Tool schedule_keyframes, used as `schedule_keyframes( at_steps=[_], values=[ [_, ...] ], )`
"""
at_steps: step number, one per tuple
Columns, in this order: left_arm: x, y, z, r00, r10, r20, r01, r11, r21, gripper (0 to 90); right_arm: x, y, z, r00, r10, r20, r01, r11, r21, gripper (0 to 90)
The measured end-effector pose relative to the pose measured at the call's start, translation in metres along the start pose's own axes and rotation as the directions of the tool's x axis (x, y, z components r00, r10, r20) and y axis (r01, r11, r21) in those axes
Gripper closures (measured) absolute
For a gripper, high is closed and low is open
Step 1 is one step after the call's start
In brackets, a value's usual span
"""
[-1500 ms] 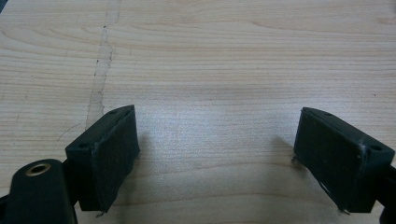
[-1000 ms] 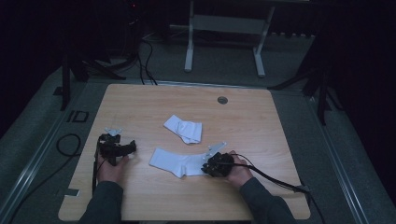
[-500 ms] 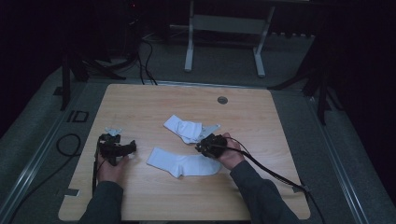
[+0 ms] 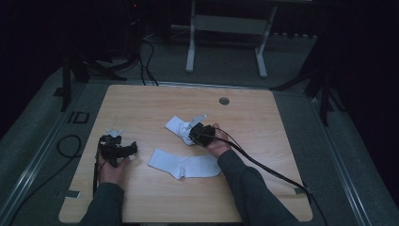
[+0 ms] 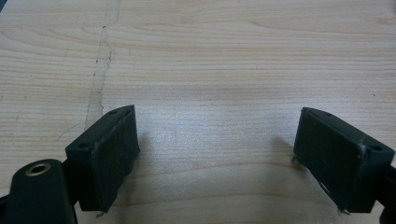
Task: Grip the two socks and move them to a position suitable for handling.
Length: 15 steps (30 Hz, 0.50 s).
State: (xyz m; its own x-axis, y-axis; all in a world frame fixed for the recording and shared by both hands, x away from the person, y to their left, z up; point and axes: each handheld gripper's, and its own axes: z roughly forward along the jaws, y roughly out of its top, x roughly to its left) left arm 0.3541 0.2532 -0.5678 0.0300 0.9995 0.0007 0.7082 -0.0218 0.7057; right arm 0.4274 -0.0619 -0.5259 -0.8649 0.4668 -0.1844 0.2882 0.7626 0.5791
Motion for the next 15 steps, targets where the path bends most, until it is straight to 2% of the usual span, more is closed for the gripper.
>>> schedule_keyframes(
  at_steps=[3,4,5,7,10,12,15],
  values=[
    [0.000,0.000,0.000,1.0000,0.000,0.000,0.000,1.0000,0.000,13.9,-0.001,0.000,0.006,0.9999,0.011,-0.013,-0.011,1.000,0.002,89.4],
    [0.000,0.000,0.000,1.0000,0.000,0.000,0.000,1.0000,0.000,13.9,-0.002,-0.001,0.009,0.9995,0.019,-0.027,-0.018,1.000,0.011,89.4],
    [0.000,0.000,0.000,1.0000,0.001,0.000,-0.001,1.0000,0.000,13.9,-0.002,-0.006,0.017,0.9984,0.028,-0.049,-0.025,0.998,0.051,89.4],
    [0.000,0.000,0.000,1.0000,0.000,0.000,0.000,1.0000,0.000,13.9,-0.002,-0.007,0.016,0.9974,0.042,-0.058,-0.039,0.998,0.048,89.4],
    [0.000,0.000,0.000,1.0000,0.000,0.000,0.000,1.0000,0.000,13.9,0.000,-0.008,0.013,0.9974,0.026,-0.066,-0.022,0.998,0.063,89.2],
    [0.000,0.000,0.000,1.0000,0.000,0.000,0.000,1.0000,0.000,13.9,0.007,-0.010,0.008,0.9964,-0.006,-0.085,0.013,0.996,0.084,88.5],
    [0.000,0.000,0.000,1.0000,0.001,0.000,-0.001,1.0000,0.000,13.9,0.011,-0.015,0.003,0.9943,-0.018,-0.105,0.028,0.996,0.086,88.1]
  ],
)
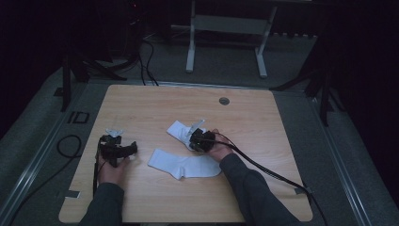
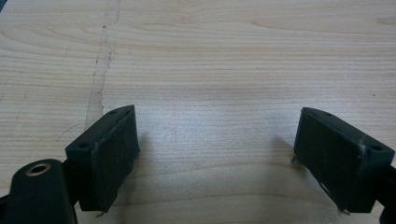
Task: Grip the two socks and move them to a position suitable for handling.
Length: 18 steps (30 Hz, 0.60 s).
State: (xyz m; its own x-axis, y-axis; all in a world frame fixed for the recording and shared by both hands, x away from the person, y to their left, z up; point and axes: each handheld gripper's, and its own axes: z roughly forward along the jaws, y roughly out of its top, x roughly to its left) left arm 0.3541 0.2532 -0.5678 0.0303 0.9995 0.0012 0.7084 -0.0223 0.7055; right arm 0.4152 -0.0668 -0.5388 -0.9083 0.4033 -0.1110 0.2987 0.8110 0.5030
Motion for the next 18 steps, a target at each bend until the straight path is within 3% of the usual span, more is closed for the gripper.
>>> schedule_keyframes(
  at_steps=[2,6,8,11,18],
  values=[
    [0.000,0.000,0.000,1.0000,0.000,0.000,0.000,1.0000,0.000,13.9,0.002,-0.004,-0.004,0.9999,0.003,-0.010,-0.003,1.000,0.011,87.8],
    [0.000,0.000,0.000,1.0000,0.000,0.000,0.000,1.0000,0.000,13.9,0.005,-0.011,-0.011,0.9990,-0.032,-0.032,0.034,0.998,0.047,87.9],
    [0.000,0.000,0.000,1.0000,0.000,0.000,0.000,1.0000,0.000,13.9,0.004,-0.011,-0.015,0.9990,-0.039,-0.022,0.040,0.998,0.057,87.8],
    [0.000,0.000,0.000,1.0000,-0.001,0.000,0.001,1.0000,0.000,13.9,0.000,-0.006,-0.022,0.9996,-0.021,-0.017,0.022,1.000,0.008,86.3],
    [0.000,0.000,0.000,1.0000,-0.001,0.000,0.001,1.0000,-0.002,13.9,-0.002,0.016,-0.027,0.9996,-0.021,0.018,0.021,1.000,-0.020,79.1]
  ],
)
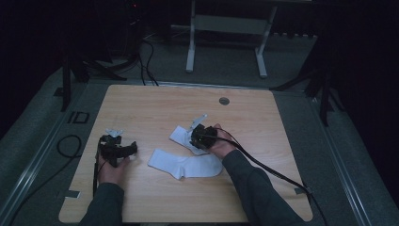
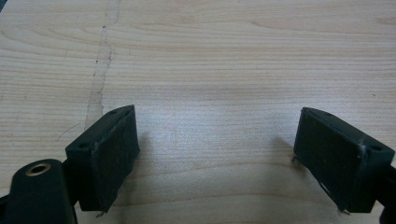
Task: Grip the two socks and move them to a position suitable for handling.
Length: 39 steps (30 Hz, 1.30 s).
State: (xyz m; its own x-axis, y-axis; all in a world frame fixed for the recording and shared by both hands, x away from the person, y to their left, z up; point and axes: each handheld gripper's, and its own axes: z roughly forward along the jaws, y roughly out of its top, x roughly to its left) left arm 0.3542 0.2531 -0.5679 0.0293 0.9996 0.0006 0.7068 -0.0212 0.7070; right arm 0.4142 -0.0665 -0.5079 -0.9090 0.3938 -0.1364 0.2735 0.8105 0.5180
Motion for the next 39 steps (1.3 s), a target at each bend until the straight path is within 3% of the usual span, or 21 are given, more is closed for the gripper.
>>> schedule_keyframes(
  at_steps=[3,9,13,14,21,32,39],
  values=[
    [0.000,0.000,0.000,1.0000,0.001,0.000,-0.001,1.0000,0.002,13.9,-0.002,0.014,0.011,0.9999,0.016,-0.001,-0.016,1.000,-0.001,69.0],
    [0.000,0.000,0.000,1.0000,0.001,0.000,-0.001,1.0000,0.002,13.9,-0.007,0.020,0.031,0.9969,0.076,-0.021,-0.076,0.997,0.026,63.1],
    [0.000,0.000,0.000,1.0000,0.001,0.000,-0.001,1.0000,0.002,13.9,-0.009,0.016,0.040,0.9957,0.090,-0.021,-0.089,0.994,0.063,66.8],
    [0.000,0.000,0.000,1.0000,0.001,0.000,-0.001,1.0000,0.002,13.9,-0.011,0.015,0.042,0.9939,0.105,-0.036,-0.102,0.993,0.058,72.5],
    [0.000,0.000,0.000,1.0000,0.001,0.000,-0.001,1.0000,0.002,13.9,-0.009,0.016,0.042,0.9941,0.106,-0.024,-0.105,0.993,0.049,80.3],
    [0.000,0.000,0.000,1.0000,0.001,0.000,-0.001,1.0000,0.002,13.9,-0.012,0.020,0.023,0.9921,0.123,-0.026,-0.123,0.992,-0.017,85.2],
    [0.000,0.000,0.000,1.0000,0.001,0.000,-0.001,1.0000,0.002,13.9,-0.020,0.021,-0.013,0.9930,0.118,0.001,-0.117,0.990,-0.075,85.3]
  ],
)
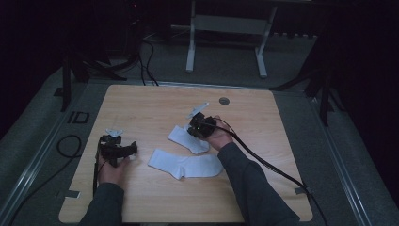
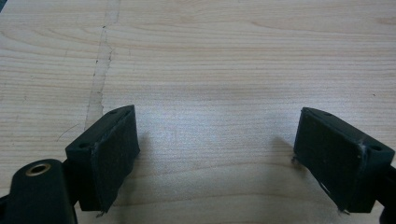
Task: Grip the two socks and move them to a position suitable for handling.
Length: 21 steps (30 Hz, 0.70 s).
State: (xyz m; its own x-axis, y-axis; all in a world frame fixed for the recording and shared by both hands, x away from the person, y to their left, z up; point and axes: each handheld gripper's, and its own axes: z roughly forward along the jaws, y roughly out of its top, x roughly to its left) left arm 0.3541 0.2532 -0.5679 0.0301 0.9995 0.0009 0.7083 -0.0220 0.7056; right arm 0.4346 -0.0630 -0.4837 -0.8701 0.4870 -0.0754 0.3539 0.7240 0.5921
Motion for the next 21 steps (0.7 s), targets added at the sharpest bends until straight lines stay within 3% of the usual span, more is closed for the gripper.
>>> schedule_keyframes(
  at_steps=[7,8,10,13,17,18,19,21],
  values=[
    [0.000,0.000,0.000,1.0000,0.001,0.001,-0.001,1.0000,0.000,13.9,-0.011,-0.019,-0.026,0.9989,0.019,0.044,-0.018,1.000,-0.014,84.7],
    [0.000,0.000,0.000,1.0000,0.001,0.001,-0.001,1.0000,0.000,13.9,-0.017,-0.031,-0.032,0.9976,0.028,0.064,-0.027,1.000,-0.012,84.5],
    [0.000,0.000,0.000,1.0000,0.001,0.001,-0.001,1.0000,0.000,13.9,-0.021,-0.037,-0.034,0.9966,0.040,0.071,-0.040,0.999,-0.007,84.5],
    [0.000,0.000,0.000,1.0000,0.001,0.002,-0.001,1.0000,0.000,13.9,-0.033,-0.062,-0.041,0.9915,0.095,0.088,-0.096,0.995,-0.001,84.2],
    [0.000,0.000,0.000,1.0000,0.001,0.002,-0.001,1.0000,0.000,13.9,-0.037,-0.075,-0.043,0.9891,0.108,0.100,-0.110,0.994,0.014,83.1],
    [0.000,0.000,0.000,1.0000,0.001,0.002,-0.001,1.0000,0.000,13.9,-0.042,-0.095,-0.046,0.9828,0.128,0.134,-0.135,0.989,0.052,75.2],
    [0.000,0.000,0.000,1.0000,0.001,0.002,-0.001,1.0000,0.000,14.0,-0.042,-0.095,-0.046,0.9828,0.128,0.134,-0.135,0.989,0.052,75.2],
    [0.000,0.000,0.000,1.0000,0.001,0.002,-0.001,1.0000,0.000,13.9,-0.047,-0.108,-0.058,0.9709,0.158,0.180,-0.167,0.985,0.038,66.5]
  ],
)
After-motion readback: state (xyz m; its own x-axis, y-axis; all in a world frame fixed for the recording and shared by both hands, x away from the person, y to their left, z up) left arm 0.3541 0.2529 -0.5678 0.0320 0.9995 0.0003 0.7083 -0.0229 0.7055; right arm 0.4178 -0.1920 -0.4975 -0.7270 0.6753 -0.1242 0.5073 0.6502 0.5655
